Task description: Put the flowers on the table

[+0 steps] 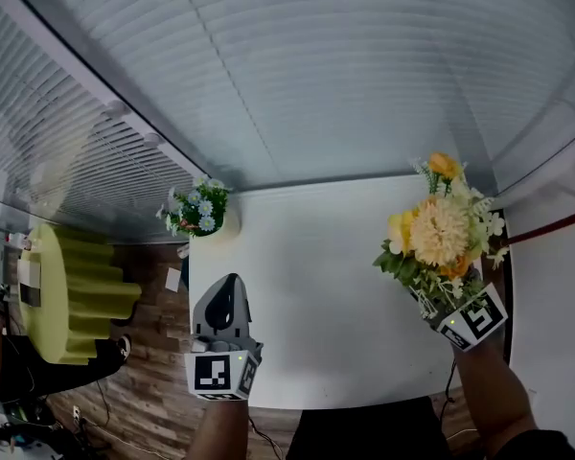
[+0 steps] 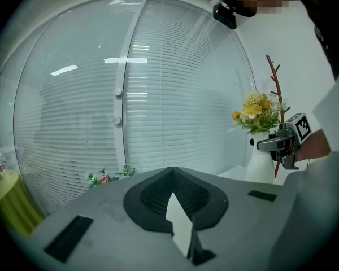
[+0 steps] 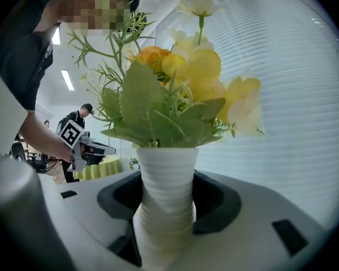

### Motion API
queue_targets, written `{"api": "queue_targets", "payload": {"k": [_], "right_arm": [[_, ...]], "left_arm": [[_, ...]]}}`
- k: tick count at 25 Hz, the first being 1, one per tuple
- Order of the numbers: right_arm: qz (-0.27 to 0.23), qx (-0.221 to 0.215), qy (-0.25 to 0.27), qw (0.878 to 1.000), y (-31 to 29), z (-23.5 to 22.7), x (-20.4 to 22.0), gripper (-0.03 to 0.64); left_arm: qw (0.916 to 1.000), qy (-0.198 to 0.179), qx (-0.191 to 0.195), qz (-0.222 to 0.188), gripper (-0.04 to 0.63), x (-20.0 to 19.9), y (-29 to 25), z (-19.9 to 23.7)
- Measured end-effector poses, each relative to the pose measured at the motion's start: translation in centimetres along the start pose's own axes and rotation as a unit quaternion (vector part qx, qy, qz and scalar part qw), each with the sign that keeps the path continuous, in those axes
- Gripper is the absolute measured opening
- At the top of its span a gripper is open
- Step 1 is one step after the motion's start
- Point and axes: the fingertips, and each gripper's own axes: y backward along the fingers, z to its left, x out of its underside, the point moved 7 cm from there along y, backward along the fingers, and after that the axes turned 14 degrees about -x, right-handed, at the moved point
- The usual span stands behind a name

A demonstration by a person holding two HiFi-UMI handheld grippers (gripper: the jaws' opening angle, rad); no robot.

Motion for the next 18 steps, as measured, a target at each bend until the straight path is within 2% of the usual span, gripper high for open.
{"api": "queue_targets", "payload": {"k": [3,6,10,18], "right_arm": [[0.004,-0.001,0.000,1.000,-0.6,-0.6,0.9,0.256],[-0.003,-0.005,-0.004,1.000,-1.2,-1.1,1.8,0.256],[0.003,-0.004,-0.004,1.000,-2.0,-1.5,3.2,0.256],[0.009,0.001,-0.009,1.000,-3.1,-2.5,6.0,0.257]], "left_arm": [[1.0000,0.003,0.001,-0.006,-0.005,0.6,-0.6,0.0],[0.9999,-0.008,0.004,0.007,-0.005,1.5,-1.3,0.1],[0.9998,0.006,0.006,-0.018,-0.005,1.8,-2.4,-0.2],[0.9998,0.015,0.003,-0.009,-0.005,3.3,-3.6,-0.1]]}}
